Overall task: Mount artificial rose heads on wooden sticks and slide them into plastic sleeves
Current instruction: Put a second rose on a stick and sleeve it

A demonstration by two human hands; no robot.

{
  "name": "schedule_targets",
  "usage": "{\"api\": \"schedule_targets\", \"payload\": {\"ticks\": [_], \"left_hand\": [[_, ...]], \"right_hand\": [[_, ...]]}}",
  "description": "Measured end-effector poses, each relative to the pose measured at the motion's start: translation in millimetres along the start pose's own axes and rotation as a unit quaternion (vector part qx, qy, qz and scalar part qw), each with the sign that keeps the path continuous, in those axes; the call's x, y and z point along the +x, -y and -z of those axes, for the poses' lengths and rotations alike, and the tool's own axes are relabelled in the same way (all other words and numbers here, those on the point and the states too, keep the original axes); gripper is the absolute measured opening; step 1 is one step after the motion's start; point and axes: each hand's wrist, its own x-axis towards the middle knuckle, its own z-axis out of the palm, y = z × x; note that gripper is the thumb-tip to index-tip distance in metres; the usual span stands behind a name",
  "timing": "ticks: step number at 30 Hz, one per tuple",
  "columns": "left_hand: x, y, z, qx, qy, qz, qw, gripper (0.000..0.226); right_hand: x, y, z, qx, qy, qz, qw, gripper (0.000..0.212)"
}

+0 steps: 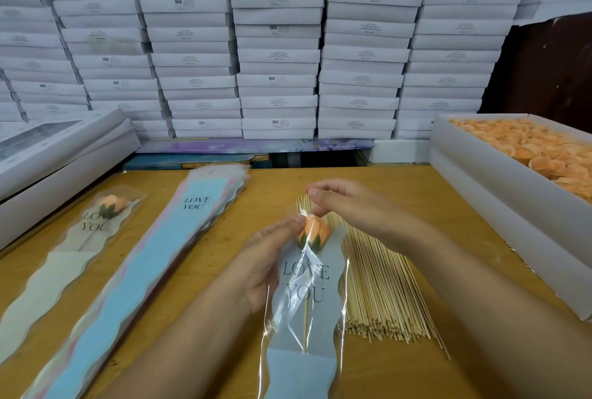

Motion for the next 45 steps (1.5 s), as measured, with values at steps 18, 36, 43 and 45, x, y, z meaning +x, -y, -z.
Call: {"api": "schedule_targets", "payload": {"ticks": [18, 36, 43, 45], "left_hand": [[5, 3, 3, 0.006, -0.02, -0.007, 1.0, 0.06], [1, -4, -1, -0.044, -0.056, -0.032, 0.997, 0.043], [-6, -5, -4, 0.025, 0.007, 0.01, 1.0, 0.057], [-8, -3, -2, 0.066, 0.017, 0.029, 0.997, 0.061]], "right_hand": [[7, -11, -1, -0.025, 0.015, 0.015, 0.999, 0.045], [-25, -32, -37, 0.203, -0.007, -0.144, 0.968, 0.028], [-30, -34, -34, 0.273, -0.067, -0.114, 0.953, 0.021], [-31, -34, -33, 0.276, -0.096, -0.102, 0.951, 0.019]]}}
